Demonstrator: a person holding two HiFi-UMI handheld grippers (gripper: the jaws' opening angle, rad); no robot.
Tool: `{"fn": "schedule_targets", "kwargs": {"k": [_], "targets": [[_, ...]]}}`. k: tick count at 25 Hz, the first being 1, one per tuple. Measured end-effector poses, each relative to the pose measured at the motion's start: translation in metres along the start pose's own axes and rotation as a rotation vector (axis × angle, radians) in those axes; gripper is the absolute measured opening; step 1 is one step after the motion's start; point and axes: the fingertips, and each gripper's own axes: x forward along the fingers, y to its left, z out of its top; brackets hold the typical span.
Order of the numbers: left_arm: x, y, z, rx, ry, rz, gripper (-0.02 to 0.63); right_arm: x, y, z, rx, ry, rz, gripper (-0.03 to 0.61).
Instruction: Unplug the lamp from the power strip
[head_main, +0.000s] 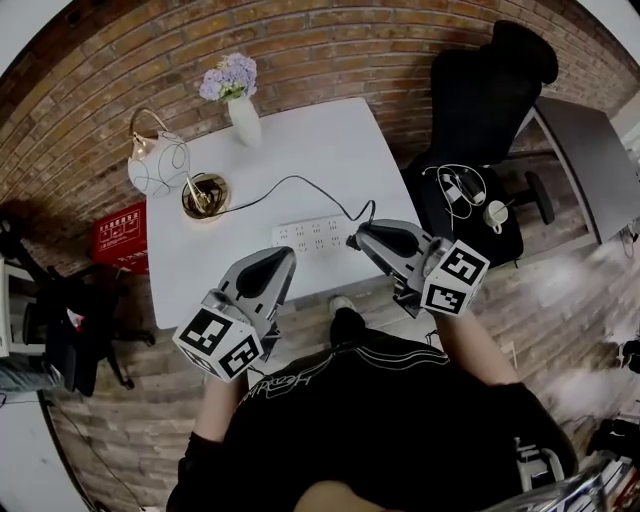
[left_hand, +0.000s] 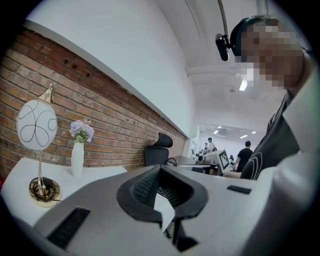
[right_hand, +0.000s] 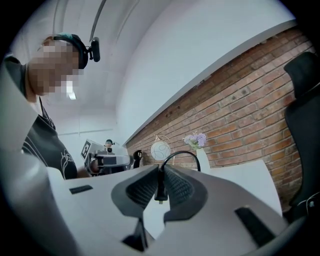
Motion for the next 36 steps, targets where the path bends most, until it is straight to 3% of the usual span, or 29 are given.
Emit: {"fn": "schedule_targets", "kwargs": {"k": [36], "targets": [[0.0064,-0.0091,0.0034,0.018,-0.017,-0.025,0.003,-0.0082,0.006,0.0035,-0.047,0.021,-0.022,0.018]]}}
